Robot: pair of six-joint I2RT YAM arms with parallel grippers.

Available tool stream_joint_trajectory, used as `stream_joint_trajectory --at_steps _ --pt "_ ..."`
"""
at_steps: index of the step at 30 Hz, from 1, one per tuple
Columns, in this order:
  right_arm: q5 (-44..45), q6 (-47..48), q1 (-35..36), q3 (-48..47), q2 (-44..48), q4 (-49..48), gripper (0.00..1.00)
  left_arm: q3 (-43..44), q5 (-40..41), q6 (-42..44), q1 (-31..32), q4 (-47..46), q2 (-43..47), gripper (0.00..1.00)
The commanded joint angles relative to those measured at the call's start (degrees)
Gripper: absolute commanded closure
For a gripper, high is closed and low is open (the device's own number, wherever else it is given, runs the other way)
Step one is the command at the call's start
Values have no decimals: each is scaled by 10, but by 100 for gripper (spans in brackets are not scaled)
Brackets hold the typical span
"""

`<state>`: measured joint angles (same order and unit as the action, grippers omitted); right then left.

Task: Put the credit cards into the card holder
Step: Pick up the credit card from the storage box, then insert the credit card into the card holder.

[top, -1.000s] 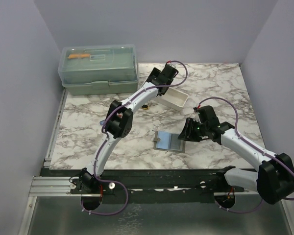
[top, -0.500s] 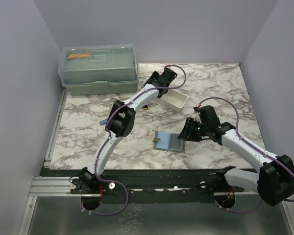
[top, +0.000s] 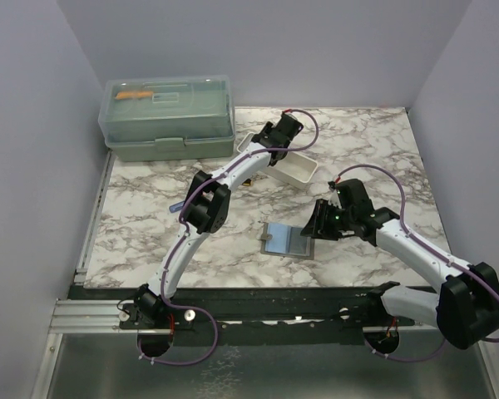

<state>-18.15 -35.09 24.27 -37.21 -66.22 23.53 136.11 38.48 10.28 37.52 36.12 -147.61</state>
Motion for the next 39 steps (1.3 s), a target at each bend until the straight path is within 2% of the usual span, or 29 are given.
stream_joint_trajectory --at_steps 1,6,10,17,22,27,30,34,36,39 --pt "-15 -1 0 4 -5 -11 54 15 18 6 1 0 31 70" --pt "-14 -2 0 6 -3 -11 54 13 17 7 7 0 46 75" --pt "-14 -3 0 5 -2 -11 54 12 9 5 10 1 57 92" --pt "-13 0 -1 3 1 -10 55 -13 -13 -18 28 4 104 98" --pt "-12 1 -1 0 0 -11 54 -35 -90 -94 36 45 156 100" --pt "-23 -8 0 -6 6 -26 54 -98 -258 -216 35 80 242 100" --pt "-42 -20 0 8 18 -65 53 -190 -402 -278 19 72 318 100" --pt "-73 -28 0 28 -13 -111 53 -378 -570 -357 -5 -3 417 100" --pt "-80 -26 -1 27 -36 -118 58 -464 -632 -395 -13 -47 452 100" --pt "-79 -33 -1 34 -55 -141 71 -591 -720 -459 -26 -147 493 100"
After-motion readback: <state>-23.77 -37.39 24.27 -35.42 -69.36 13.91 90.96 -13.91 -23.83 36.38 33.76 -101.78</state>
